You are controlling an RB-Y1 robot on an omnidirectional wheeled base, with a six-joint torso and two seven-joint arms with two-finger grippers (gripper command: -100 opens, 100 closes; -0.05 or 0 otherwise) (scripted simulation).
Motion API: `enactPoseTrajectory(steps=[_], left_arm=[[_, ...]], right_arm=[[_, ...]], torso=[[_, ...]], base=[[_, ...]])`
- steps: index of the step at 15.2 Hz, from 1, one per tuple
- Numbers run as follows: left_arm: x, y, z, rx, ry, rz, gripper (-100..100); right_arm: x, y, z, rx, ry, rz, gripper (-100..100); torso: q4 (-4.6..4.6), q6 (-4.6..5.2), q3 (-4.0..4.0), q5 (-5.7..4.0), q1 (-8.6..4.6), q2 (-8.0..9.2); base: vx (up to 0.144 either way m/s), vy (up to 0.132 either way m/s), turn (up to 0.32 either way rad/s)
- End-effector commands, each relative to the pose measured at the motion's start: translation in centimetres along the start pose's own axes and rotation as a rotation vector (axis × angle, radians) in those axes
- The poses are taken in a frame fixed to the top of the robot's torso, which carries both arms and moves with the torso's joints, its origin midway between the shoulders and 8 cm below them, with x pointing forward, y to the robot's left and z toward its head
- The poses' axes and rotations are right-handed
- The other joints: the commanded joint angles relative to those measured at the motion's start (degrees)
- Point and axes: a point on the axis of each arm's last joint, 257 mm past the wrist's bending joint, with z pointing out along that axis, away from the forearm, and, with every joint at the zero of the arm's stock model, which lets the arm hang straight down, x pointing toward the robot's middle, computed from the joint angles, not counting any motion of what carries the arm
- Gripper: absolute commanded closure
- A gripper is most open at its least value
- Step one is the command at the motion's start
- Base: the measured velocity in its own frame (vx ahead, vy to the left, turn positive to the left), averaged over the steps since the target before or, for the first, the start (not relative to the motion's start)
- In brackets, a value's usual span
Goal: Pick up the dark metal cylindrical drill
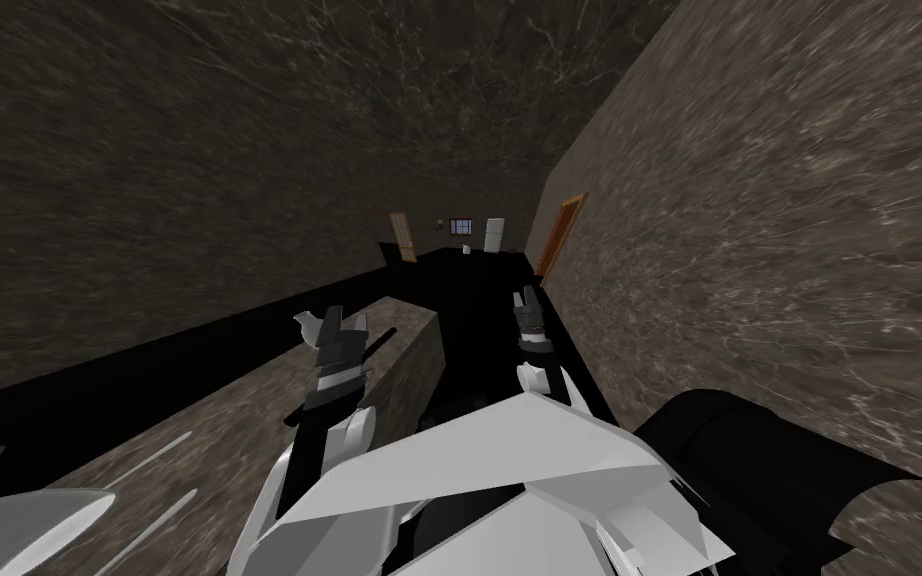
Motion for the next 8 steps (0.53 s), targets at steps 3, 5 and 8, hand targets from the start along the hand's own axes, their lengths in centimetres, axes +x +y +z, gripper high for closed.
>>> enactPoseTrajectory(steps=[3, 5, 8], left_arm=[[-0.1, 0.7, 0.0, -0.027, 0.045, 0.024, -100], [-0.8, 1.5, 0.1, -0.065, 0.061, 0.033, -100], [-2.0, 2.5, 0.4, -0.111, 0.057, 0.030, -100]], right_arm=[[0.0, 0.0, 0.0, 0.000, 0.000, 0.000, 0], [0.0, 0.0, 0.0, 0.000, 0.000, 0.000, 0], [0.0, 0.0, 0.0, 0.000, 0.000, 0.000, 0]], torso=[[0.00, 0.01, 0.01, 0.01, 0.06, 0.01], [0.00, 0.01, 0.01, 0.02, 0.10, 0.02], [0.01, 0.01, 0.03, 0.04, 0.17, 0.05]], base=[[-0.004, 0.011, -0.046], [-0.008, 0.022, -0.076], [-0.012, 0.035, -0.099]])
